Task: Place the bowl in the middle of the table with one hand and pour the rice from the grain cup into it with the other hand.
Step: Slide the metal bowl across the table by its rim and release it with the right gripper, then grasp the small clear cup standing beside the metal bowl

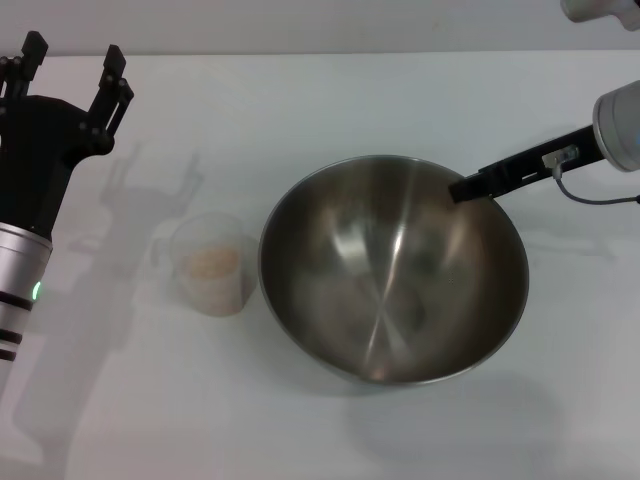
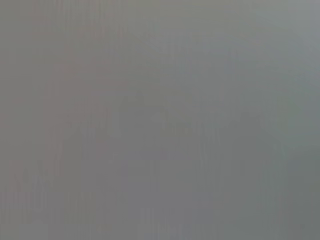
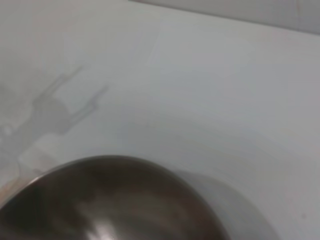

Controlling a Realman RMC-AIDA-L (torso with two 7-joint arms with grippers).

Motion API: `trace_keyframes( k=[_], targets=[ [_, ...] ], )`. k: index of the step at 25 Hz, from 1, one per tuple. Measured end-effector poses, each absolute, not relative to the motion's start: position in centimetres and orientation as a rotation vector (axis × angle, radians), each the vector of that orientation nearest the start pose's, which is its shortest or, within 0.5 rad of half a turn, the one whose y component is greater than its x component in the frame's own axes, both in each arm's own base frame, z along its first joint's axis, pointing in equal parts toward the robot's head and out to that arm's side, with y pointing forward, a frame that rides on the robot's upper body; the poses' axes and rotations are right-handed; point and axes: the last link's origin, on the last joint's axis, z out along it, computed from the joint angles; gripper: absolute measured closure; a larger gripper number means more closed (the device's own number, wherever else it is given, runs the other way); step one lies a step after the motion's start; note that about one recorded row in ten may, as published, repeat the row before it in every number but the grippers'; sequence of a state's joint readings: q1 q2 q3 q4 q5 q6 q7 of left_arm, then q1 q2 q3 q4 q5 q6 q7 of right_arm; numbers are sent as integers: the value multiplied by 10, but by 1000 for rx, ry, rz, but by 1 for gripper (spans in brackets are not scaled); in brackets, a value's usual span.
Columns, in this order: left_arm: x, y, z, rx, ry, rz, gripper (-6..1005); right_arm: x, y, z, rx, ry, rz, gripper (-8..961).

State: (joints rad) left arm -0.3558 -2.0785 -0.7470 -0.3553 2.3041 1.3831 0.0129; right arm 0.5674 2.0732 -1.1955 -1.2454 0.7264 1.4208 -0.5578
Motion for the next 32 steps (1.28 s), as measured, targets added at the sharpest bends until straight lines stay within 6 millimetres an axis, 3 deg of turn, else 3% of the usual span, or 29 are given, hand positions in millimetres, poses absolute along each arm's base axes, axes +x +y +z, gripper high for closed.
trace_keyframes(
  k=[7, 12, 22, 26, 27, 32],
  targets=[
    [-273, 306, -23, -1592, -289, -914, 255, 187, 371, 32, -2457, 1119, -44, 708],
    [-274, 305, -23, -1590, -299, -924, 256, 177, 372, 48, -2429, 1005, -4, 476],
    [-275, 305, -21, -1583, -298, -921, 258, 158, 383, 55, -2287, 545, 185, 429],
    [-276, 305, -20, -1578, -296, -917, 259, 152, 382, 52, -2088, 319, 288, 429],
    [-276, 305, -20, -1577, -295, -919, 259, 151, 381, 50, -1971, 237, 332, 429],
    [-275, 307, -18, -1568, -295, -923, 260, 153, 372, 38, -1723, 108, 420, 429]
  ],
)
